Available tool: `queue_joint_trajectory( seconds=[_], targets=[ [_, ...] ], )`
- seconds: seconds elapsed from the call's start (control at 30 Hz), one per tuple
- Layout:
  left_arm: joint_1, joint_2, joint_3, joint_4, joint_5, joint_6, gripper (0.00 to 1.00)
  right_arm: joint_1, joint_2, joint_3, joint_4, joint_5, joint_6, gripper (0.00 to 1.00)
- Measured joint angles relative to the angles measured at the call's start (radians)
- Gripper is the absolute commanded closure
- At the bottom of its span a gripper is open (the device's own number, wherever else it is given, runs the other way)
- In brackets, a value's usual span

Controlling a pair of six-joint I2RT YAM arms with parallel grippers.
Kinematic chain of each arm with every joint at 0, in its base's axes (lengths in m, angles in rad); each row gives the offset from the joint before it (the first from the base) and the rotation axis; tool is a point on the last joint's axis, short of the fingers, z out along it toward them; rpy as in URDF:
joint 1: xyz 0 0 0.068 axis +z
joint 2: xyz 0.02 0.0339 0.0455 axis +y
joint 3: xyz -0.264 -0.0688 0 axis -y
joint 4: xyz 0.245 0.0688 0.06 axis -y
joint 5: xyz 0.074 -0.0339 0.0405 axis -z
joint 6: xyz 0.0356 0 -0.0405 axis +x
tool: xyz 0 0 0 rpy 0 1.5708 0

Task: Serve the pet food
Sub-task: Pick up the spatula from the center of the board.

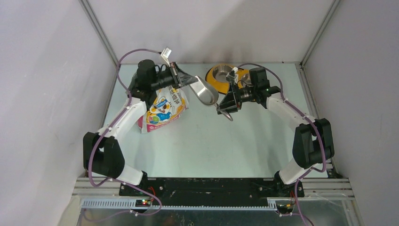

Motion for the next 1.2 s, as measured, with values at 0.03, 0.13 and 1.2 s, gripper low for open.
queue_joint_trajectory(
  seconds=[0.03,0.13,1.2],
  targets=[
    [0.0,-0.002,0.0,0.001,0.0,0.0,1.0,0.003,0.0,0.0,0.0,0.0,-0.003,0.54],
    [0.002,-0.008,0.0,-0.001,-0.002,0.003,1.0,0.022,0.0,0.0,-0.001,-0.002,-0.017,0.79],
    [-0.03,0.113,0.226,-0.477,0.143,0.352,0.76,0.033,-0.018,0.072,-0.389,0.135,-0.304,1.0]
  ],
)
